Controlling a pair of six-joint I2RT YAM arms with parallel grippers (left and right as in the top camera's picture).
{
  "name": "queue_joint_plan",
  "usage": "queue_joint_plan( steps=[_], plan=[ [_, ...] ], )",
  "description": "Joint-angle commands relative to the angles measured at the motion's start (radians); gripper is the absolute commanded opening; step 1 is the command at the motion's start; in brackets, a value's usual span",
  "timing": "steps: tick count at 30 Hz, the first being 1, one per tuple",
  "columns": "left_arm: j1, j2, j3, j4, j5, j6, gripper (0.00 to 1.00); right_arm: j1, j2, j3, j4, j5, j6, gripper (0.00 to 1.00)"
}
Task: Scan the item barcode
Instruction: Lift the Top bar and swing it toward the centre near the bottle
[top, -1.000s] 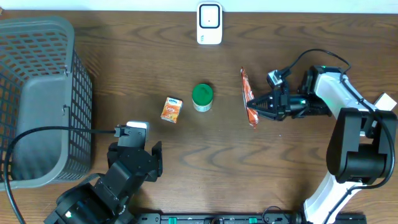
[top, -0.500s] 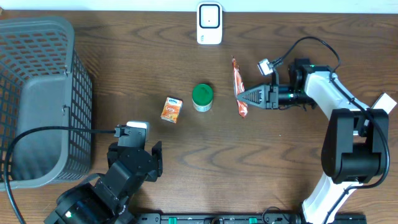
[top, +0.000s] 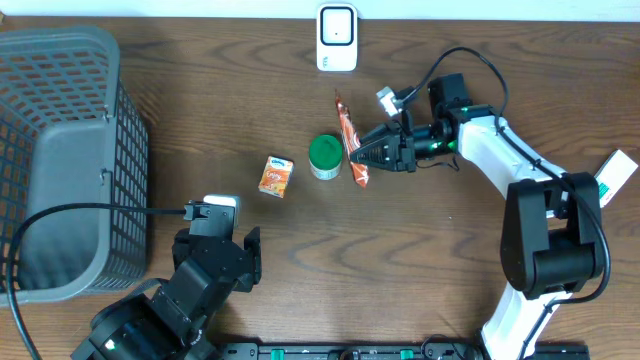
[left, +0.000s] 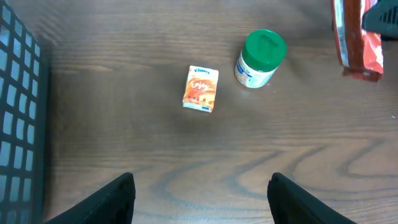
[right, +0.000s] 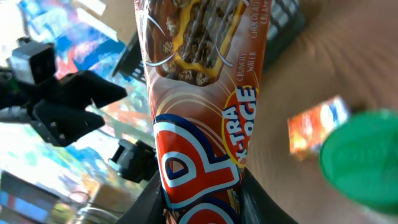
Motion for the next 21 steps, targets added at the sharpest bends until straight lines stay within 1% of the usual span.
queue_joint_plan(
  steps=[1,3,5,7,8,11,13,15,16,21],
  plan=[
    [0.001,-0.001,-0.001,-0.002,-0.013,0.006,0.69,0.000,0.008,0.009,-0.090,0.142,0.058,0.14],
    [0.001,-0.001,-0.001,-0.002,-0.013,0.006,0.69,0.000,0.008,0.009,-0.214,0.213,0.032,0.13],
    [0.001,-0.001,-0.001,-0.002,-0.014,0.006,0.69,0.002,0.008,0.009,-0.346,0.186,-0.069,0.14],
    [0.001,-0.001,-0.001,-0.002,-0.013,0.006,0.69,0.002,0.008,0.009,-0.449,0.173,-0.161,0.19],
    [0.001,-0.001,-0.001,-0.002,-0.013,0.006,0.69,0.002,0.008,0.007,-0.480,0.191,-0.163,0.20],
    [0.001,-0.001,-0.001,-0.002,-0.013,0.006,0.69,0.002,0.008,-0.013,-0.517,0.222,-0.158,0.19],
    [0.001,-0.001,-0.001,-0.002,-0.013,0.006,0.69,0.003,0.008,-0.039,-0.505,0.280,-0.121,0.19],
    [0.001,-0.001,-0.001,-0.002,-0.013,0.006,0.69,0.009,0.008,-0.079,-0.486,0.356,-0.065,0.13],
    [0.001,-0.001,-0.001,-0.002,-0.013,0.006,0.69,0.012,0.008,-0.101,-0.480,0.375,-0.050,0.11],
    [0.001,-0.001,-0.001,-0.002,-0.014,0.006,0.69,0.014,0.008,-0.208,-0.480,0.376,-0.046,0.11]
  ],
)
